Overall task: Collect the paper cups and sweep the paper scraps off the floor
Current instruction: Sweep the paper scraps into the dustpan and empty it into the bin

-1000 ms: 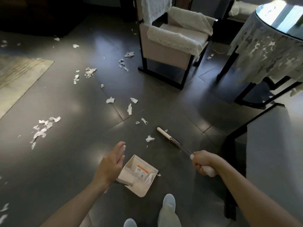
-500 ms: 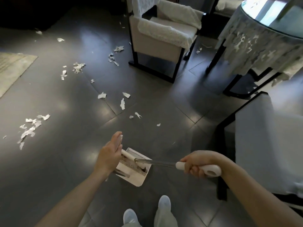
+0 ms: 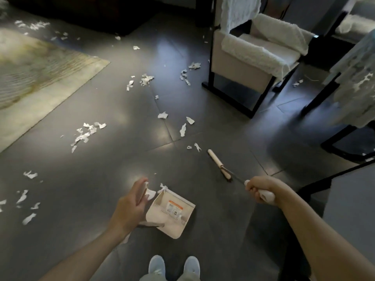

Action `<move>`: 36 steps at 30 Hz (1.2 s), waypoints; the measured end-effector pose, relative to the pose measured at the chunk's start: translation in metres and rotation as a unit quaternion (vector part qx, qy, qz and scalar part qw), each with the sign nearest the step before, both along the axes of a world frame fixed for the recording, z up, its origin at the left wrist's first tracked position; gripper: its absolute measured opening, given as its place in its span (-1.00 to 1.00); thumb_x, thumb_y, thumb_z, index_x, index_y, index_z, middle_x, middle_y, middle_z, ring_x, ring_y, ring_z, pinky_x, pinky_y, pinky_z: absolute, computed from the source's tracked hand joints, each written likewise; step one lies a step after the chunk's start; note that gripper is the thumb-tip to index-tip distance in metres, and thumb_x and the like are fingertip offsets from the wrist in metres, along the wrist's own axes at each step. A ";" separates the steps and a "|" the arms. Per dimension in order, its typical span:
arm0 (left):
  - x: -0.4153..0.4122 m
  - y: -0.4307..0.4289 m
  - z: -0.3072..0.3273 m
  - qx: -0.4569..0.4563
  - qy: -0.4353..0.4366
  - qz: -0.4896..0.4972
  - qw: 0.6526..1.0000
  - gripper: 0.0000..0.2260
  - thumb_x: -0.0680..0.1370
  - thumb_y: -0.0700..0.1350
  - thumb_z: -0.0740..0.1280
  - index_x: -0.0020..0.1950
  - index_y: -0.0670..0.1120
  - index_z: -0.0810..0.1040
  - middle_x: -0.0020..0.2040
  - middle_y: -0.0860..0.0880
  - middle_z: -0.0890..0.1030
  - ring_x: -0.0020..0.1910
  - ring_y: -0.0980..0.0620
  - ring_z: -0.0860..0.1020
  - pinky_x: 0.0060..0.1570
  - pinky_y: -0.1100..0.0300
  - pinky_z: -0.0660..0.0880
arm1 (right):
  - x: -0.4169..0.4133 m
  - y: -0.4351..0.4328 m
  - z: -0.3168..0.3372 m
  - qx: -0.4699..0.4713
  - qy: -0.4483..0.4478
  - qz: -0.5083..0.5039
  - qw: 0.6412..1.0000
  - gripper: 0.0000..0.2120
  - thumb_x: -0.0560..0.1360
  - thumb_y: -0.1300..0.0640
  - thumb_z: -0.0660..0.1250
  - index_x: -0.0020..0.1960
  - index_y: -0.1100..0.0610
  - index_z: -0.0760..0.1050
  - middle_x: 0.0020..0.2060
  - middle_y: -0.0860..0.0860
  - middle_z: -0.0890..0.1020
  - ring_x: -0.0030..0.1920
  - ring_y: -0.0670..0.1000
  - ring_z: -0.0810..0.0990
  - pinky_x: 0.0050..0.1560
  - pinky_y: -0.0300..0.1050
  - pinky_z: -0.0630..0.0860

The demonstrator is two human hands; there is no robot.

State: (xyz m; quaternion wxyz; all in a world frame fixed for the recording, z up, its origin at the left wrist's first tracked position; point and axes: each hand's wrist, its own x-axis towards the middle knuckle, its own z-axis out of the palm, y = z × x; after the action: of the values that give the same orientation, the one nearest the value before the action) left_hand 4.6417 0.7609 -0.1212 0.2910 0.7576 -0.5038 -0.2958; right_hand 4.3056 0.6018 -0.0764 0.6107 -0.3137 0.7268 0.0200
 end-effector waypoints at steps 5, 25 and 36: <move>0.017 0.035 0.006 0.006 -0.040 0.067 0.997 -0.63 0.54 -0.22 0.34 0.30 0.06 0.45 -0.05 0.00 0.64 -0.09 -0.07 0.63 -0.18 0.23 0.39 | 0.003 -0.022 -0.037 -0.036 0.087 0.121 0.988 -0.85 0.51 0.34 0.20 -0.24 0.27 0.42 -0.52 0.10 0.46 -0.53 -0.02 0.40 -0.54 -0.21 0.36; 0.118 0.165 -0.017 0.025 -0.068 0.190 0.979 -0.63 0.55 -0.23 0.32 0.33 0.00 0.45 0.17 -0.04 0.60 0.11 -0.15 0.58 0.01 0.11 0.41 | 0.225 0.120 -0.047 0.033 0.017 0.426 0.904 -0.81 0.42 0.34 0.21 0.02 0.28 0.48 -0.14 0.16 0.50 -0.17 0.10 0.46 -0.10 -0.05 0.42; 0.167 0.164 -0.018 0.004 -0.036 0.180 0.983 -0.66 0.61 -0.13 0.23 0.39 0.01 0.37 0.17 -0.12 0.59 0.09 -0.20 0.55 0.00 0.06 0.41 | 0.285 0.198 0.017 0.120 -0.086 0.323 0.935 -0.81 0.49 0.37 0.12 -0.04 0.18 0.45 -0.61 -0.02 0.38 -0.67 -0.15 0.31 -0.64 -0.37 0.28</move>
State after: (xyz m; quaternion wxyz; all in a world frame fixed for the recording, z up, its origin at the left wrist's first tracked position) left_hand 4.8086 0.9251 -0.1387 0.3179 0.8476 -0.3677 -0.2129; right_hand 4.5909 0.7998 -0.0597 0.6647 -0.4567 0.5231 0.2757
